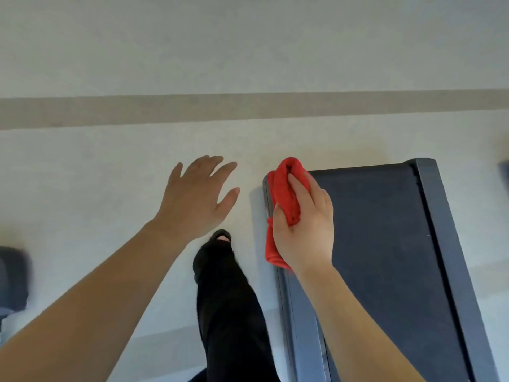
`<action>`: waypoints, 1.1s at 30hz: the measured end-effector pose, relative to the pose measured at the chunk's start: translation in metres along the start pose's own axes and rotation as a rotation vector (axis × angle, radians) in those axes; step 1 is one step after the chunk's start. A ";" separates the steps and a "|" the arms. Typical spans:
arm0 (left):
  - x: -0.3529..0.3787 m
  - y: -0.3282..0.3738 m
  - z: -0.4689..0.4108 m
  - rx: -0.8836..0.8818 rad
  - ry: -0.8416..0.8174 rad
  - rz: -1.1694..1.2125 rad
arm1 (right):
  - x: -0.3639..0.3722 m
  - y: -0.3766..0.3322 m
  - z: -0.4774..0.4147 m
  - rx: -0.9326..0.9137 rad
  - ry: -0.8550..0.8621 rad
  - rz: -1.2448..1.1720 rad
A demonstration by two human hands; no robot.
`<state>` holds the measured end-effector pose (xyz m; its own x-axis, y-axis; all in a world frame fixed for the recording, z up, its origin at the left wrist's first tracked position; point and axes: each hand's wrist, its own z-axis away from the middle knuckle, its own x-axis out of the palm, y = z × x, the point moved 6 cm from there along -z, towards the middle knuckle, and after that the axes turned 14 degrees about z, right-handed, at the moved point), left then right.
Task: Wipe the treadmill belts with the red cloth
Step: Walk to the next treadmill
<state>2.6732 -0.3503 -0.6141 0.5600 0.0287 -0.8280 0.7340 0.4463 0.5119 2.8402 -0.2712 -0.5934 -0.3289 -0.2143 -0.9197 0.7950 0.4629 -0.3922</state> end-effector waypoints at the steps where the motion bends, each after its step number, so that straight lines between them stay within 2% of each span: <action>1: -0.018 0.003 -0.016 -0.007 -0.002 0.004 | -0.009 -0.009 -0.019 0.017 -0.009 -0.004; 5: -0.093 0.026 -0.078 0.032 -0.035 -0.047 | -0.040 -0.049 -0.093 0.070 -0.009 -0.066; 12: -0.261 0.075 -0.140 0.057 0.053 -0.139 | -0.139 -0.129 -0.200 -0.011 -0.010 -0.117; 17: -0.333 0.116 -0.205 0.103 0.105 -0.135 | -0.212 -0.142 -0.266 -0.041 0.063 -0.083; 20: -0.349 0.146 -0.259 0.171 0.107 -0.105 | -0.239 -0.129 -0.304 0.007 0.119 -0.080; 27: -0.355 0.224 -0.409 0.375 0.012 -0.093 | -0.284 -0.083 -0.416 0.253 0.279 -0.092; 33: -0.322 0.328 -0.509 0.560 -0.125 -0.096 | -0.331 -0.018 -0.479 0.456 0.395 -0.091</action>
<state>2.5383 0.2423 -0.2958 0.4971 -0.1092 -0.8608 0.8561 -0.1002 0.5070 2.6900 0.2034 -0.2908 -0.5009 0.1396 -0.8542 0.8641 0.0235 -0.5028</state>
